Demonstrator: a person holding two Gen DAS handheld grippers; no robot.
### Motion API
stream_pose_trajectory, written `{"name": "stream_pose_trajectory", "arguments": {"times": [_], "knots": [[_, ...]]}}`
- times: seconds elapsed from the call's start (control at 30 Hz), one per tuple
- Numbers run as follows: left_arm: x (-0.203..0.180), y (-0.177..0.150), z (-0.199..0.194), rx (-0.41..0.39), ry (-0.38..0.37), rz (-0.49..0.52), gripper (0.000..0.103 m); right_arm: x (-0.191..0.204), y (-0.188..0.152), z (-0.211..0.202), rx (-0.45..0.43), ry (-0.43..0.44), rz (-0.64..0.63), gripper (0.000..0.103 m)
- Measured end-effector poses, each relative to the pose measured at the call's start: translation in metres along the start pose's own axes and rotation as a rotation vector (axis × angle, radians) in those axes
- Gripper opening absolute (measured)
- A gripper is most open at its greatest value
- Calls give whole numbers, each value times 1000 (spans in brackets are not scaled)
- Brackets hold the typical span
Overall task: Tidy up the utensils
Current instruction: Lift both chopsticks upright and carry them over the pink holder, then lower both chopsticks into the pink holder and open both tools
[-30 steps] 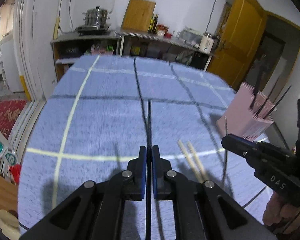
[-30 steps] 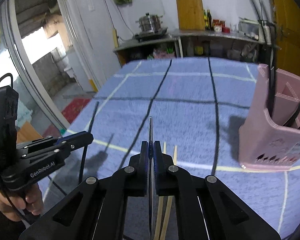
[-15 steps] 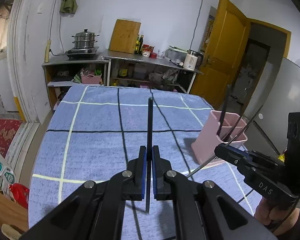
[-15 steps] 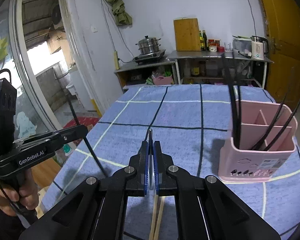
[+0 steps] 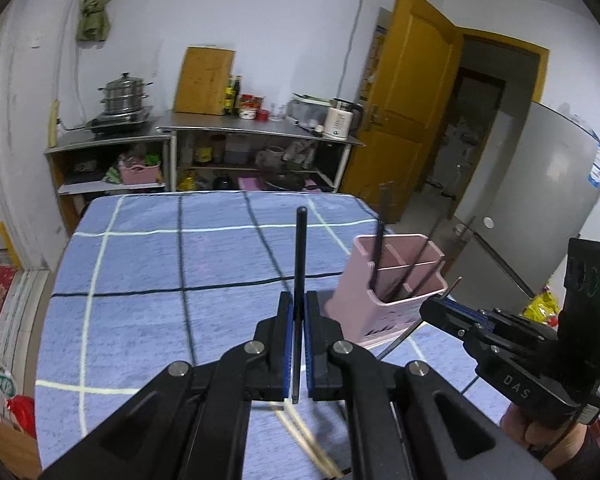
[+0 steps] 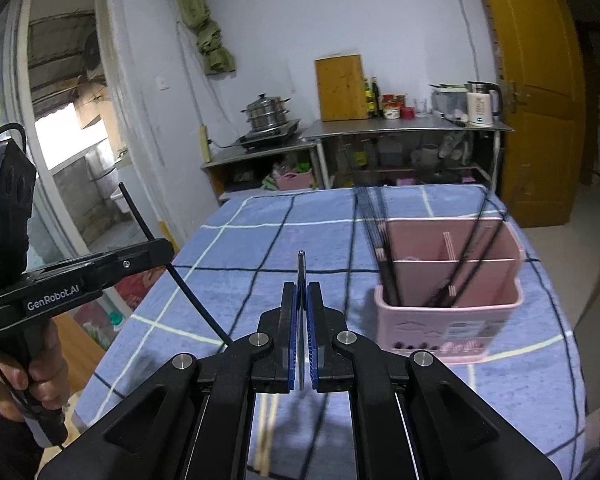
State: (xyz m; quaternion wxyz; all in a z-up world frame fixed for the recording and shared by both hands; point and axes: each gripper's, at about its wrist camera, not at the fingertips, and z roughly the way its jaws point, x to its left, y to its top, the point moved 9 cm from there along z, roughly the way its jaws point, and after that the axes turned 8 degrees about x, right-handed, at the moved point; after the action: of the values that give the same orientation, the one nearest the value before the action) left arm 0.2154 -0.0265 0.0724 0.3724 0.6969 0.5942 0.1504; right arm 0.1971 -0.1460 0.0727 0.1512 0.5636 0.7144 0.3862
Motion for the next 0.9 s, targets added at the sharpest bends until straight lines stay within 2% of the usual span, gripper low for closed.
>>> {"name": "stream_pose_trajectory", "arguments": {"times": [0.43, 0.67, 0.9], "knots": [[-70, 53, 9, -38, -129, 59, 5, -61, 43, -44, -110, -93, 73, 5], [-92, 86, 14, -76, -147, 82, 5, -82, 68, -51, -155, -113, 99, 5], [-96, 102, 29, -82, -141, 75, 5, -93, 77, -46, -176, -116, 115, 5]]}}
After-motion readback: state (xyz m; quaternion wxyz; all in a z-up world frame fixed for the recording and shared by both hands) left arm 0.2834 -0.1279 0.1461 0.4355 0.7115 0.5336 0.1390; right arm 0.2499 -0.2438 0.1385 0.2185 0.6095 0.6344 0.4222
